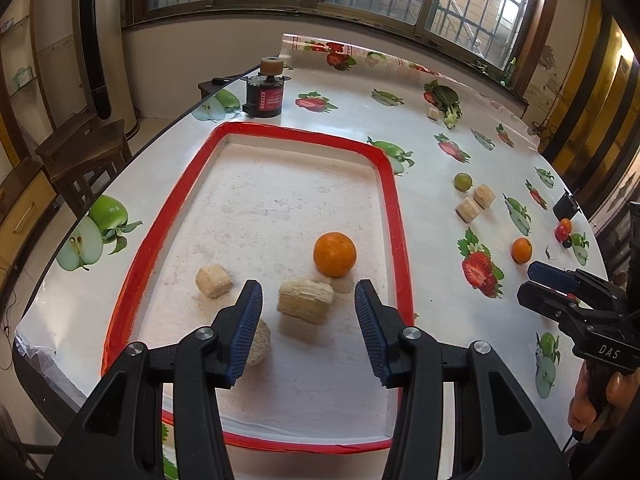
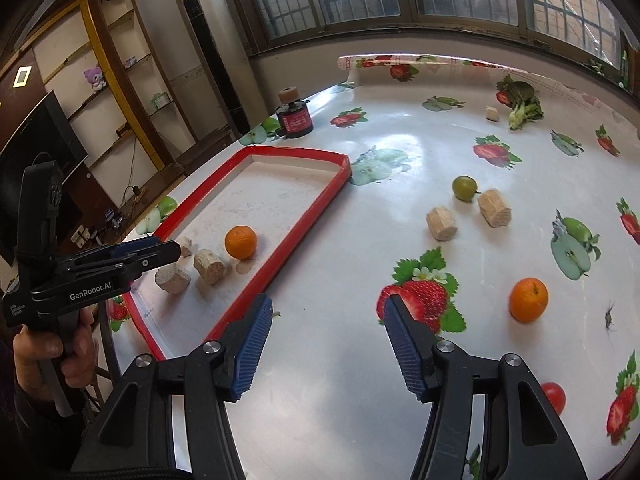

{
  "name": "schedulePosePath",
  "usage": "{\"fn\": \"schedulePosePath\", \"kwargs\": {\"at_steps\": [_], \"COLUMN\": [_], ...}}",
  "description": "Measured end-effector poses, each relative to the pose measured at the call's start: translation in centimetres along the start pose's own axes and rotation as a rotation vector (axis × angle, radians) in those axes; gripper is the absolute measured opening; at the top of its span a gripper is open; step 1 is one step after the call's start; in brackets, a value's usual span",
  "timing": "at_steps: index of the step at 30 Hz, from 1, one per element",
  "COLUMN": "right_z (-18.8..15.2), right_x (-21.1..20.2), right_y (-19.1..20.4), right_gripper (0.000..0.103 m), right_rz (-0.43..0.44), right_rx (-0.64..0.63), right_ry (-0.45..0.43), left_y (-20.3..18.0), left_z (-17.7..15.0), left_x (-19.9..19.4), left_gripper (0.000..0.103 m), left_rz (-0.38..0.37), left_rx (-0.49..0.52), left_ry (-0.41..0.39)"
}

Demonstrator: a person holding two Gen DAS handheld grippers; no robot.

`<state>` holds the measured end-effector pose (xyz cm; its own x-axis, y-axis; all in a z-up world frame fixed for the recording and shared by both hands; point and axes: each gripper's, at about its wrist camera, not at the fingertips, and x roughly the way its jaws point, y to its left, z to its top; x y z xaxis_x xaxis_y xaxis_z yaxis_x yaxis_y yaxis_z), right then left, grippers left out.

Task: Organize fruits
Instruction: 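Withdraw both open tools from the tray back over the table, then grasp an orange with the left tool while the right tool grasps the dark plum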

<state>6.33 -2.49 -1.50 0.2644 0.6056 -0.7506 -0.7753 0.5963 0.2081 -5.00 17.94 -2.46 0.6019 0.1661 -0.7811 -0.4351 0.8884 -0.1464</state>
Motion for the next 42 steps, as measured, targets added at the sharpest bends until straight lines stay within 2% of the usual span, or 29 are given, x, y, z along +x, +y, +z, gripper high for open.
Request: {"fn": "schedulePosePath", "kwargs": {"at_steps": [3,5,17,32,42], "right_z": [-0.7,-1.2,-3.9,-7.9,-9.1], "right_x": [-0.9,-1.6,-5.1,-9.0,-10.2], "right_y": [-1.2,-1.9,-6.5,-13.9,-17.5], "right_gripper": [0.06,0.06,0.062,0.062,0.062], "right_rz": [-0.017,-0.031,-0.117,-0.236,-0.295], "right_rx": [0.02,0.033,0.112,0.254,0.308], "right_ry": [-0.006,-0.012,-0.043,-0.064,-0.07], "left_y": [-0.9,-1.5,-5.6,-13.4,-16.9], "left_z": [-0.2,-0.3,-0.9,-1.2,-1.3], "left_x": [0.0,0.0,0.2,1.0,2.3], "left_gripper": [0.049,0.057,0.057,0.057,0.057], "left_rz": [-0.006,-0.009,-0.066,-0.17,-0.217], "left_rx": [0.013,0.021,0.097,0.239,0.275], "left_ry": [0.004,0.003,0.024,0.063,0.091]}}
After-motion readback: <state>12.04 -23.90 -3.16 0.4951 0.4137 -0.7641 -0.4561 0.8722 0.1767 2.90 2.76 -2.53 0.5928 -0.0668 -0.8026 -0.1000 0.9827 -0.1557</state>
